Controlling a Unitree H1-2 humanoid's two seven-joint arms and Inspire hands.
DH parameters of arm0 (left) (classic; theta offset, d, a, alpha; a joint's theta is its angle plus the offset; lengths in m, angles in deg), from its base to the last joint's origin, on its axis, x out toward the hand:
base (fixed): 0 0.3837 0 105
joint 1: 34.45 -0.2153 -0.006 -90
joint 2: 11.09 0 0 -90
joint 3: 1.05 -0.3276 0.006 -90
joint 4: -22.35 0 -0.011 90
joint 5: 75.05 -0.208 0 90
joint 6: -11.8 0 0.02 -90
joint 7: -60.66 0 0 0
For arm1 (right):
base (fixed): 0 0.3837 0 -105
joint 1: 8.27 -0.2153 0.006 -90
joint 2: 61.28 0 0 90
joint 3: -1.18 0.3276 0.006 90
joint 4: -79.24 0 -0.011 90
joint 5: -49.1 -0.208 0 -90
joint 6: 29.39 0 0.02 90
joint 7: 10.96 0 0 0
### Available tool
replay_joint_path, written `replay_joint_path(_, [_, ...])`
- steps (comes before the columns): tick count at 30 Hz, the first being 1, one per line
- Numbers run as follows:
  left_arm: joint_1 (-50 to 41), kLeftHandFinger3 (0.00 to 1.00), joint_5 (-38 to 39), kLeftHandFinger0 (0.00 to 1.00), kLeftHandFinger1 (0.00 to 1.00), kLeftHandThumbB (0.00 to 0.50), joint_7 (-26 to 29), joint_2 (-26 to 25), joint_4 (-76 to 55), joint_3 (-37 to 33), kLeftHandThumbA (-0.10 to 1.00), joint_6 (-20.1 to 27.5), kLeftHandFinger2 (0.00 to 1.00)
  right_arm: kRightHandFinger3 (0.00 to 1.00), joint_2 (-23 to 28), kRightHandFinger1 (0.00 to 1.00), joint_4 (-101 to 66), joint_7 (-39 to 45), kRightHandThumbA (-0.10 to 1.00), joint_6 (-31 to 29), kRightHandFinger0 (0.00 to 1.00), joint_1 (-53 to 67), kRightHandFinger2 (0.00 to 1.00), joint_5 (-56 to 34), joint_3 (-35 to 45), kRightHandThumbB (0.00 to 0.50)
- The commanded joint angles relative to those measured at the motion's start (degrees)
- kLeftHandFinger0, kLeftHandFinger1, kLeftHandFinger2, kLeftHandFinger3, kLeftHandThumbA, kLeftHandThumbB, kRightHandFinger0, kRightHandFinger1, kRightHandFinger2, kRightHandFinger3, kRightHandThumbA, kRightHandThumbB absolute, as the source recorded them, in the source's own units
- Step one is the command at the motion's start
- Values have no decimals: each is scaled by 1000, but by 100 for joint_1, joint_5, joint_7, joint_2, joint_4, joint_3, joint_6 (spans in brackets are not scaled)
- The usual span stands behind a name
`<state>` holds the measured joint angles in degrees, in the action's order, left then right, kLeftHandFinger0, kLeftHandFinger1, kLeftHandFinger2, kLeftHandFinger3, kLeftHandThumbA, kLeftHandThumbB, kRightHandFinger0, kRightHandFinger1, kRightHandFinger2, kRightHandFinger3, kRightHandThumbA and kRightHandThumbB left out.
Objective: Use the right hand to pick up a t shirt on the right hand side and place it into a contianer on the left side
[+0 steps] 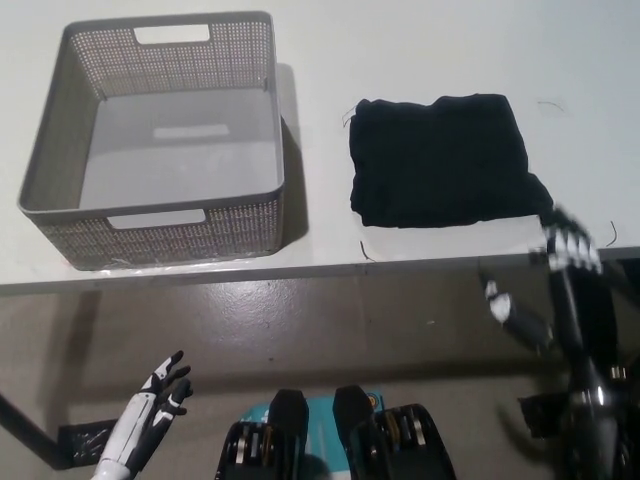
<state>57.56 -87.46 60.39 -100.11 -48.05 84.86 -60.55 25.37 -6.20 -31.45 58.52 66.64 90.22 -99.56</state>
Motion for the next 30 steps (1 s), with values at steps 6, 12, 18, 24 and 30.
replay_joint_path(6, [128,1000,-96,724,799,357,42,-86,-140,20,1000,220,927,1000,19,1000,258,305,711,876,1000,-1063,1000,555,-23,500])
replay_joint_path(12, [221,1000,-132,704,782,371,75,-76,-47,22,1000,285,912,1000,79,1000,622,250,716,833,1000,-1307,1000,611,-109,500])
replay_joint_path(18, [215,1000,-122,736,807,359,13,-91,-129,9,1000,211,941,1000,139,1000,923,188,744,783,1000,-1405,1000,653,-189,500])
replay_joint_path(24, [254,1000,-108,733,804,370,7,-87,-86,10,1000,216,934,1000,234,1000,1276,261,838,819,1000,-1464,1000,768,-395,500])
replay_joint_path(30, [253,1000,-99,739,808,366,-25,-92,-134,1,1000,187,935,1000,248,1000,1601,268,900,836,1000,-1556,1000,843,-565,500])
